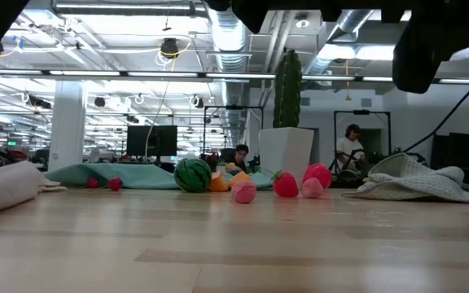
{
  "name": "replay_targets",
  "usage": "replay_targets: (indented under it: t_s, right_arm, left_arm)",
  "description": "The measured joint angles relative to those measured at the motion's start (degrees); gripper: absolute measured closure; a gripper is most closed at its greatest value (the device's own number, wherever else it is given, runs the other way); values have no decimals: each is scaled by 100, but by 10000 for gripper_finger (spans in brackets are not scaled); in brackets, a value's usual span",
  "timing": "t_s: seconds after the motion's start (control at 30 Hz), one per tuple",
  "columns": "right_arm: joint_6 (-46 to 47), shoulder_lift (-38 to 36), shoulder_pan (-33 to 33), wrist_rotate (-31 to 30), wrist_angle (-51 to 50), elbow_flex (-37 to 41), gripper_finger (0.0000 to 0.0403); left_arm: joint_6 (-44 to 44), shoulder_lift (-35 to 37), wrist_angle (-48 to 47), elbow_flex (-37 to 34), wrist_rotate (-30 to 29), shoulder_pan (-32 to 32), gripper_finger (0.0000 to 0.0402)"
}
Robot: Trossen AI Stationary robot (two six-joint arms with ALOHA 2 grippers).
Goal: Pick and placing Produce into tupperware
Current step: Put the cherry into the black bin
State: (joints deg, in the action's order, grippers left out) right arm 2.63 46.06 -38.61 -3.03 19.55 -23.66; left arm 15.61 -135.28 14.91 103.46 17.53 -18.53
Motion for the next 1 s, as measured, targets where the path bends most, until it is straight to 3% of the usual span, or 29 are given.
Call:
replay_targets:
  t_s: [0.1, 0.3, 0.37, 0.53, 0.77, 1.0]
  right_arm:
    - [6, 0, -1, 0, 0, 0, 305]
    - [42, 15, -55, 0, -28, 0, 305]
    - [42, 15, -100, 1, -26, 0, 305]
    - [44, 15, -230, 2, -18, 0, 305]
    - [36, 11, -342, 0, 44, 0, 305]
    - [40, 11, -331, -1, 51, 0, 305]
  left_arm:
    - [52, 20, 41, 0, 120, 41, 209]
    - [364, 26, 265, 0, 1220, 171, 216]
    - [529, 68, 272, -2, 1290, 212, 217]
    - [365, 369, 70, -2, 918, 296, 217]
    - [-694, 1102, -1377, -4, -92, 120, 217]
    - [-909, 1704, -2215, -4, -570, -164, 217]
